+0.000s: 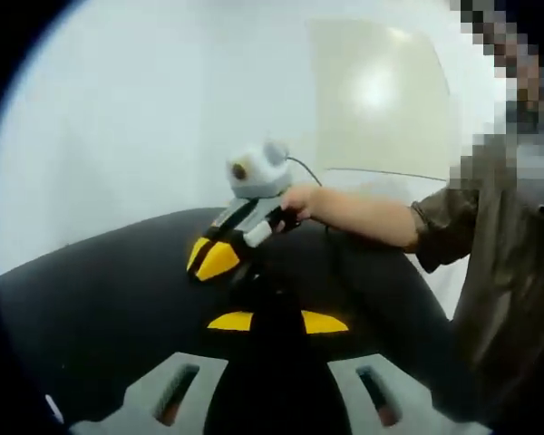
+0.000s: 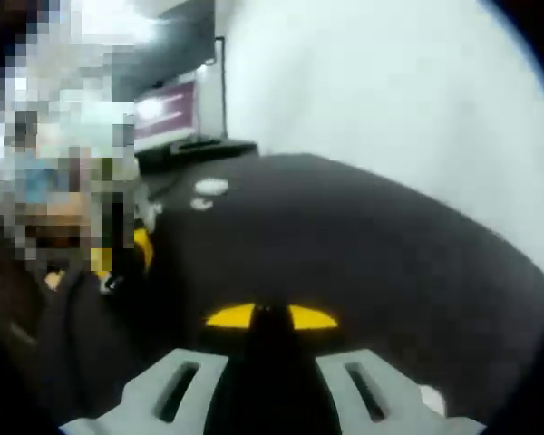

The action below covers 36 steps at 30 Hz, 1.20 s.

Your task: Pick up three earphones and place each one into its charging case using tactile feedback, ensure that each earphone is properly inserted and securely positioned inside the case.

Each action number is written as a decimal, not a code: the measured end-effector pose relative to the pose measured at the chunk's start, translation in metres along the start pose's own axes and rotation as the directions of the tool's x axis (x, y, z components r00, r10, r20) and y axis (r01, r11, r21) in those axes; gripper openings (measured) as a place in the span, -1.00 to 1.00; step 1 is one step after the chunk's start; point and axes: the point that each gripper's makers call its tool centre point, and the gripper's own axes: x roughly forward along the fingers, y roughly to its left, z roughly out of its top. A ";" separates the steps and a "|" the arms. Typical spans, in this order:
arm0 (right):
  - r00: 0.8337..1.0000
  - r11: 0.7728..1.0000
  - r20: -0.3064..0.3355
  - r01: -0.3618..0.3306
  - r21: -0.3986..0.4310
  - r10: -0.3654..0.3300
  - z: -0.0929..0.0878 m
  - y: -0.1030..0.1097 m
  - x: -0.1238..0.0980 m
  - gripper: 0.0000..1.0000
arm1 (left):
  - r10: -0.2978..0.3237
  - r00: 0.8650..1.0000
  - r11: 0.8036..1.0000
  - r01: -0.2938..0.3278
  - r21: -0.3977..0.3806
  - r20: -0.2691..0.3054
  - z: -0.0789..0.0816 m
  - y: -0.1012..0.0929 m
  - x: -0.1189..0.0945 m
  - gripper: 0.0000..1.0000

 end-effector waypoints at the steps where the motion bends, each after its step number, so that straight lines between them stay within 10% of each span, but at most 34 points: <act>1: 1.000 0.999 -0.010 0.018 -0.029 -0.018 0.000 0.000 -0.002 -0.71 | 0.003 1.000 1.000 -0.003 0.004 -0.001 0.000 0.000 0.000 -0.71; 30: 0.985 0.961 0.087 0.166 -0.220 -0.150 0.043 0.021 -0.038 -0.71 | 0.048 0.999 0.999 -0.048 0.026 -0.007 -0.004 0.004 0.000 -0.71; 36: 0.952 0.970 0.271 0.187 -0.157 -0.140 0.074 0.016 -0.064 -0.71 | 0.042 0.999 0.999 -0.042 0.010 -0.008 -0.003 0.003 0.001 -0.71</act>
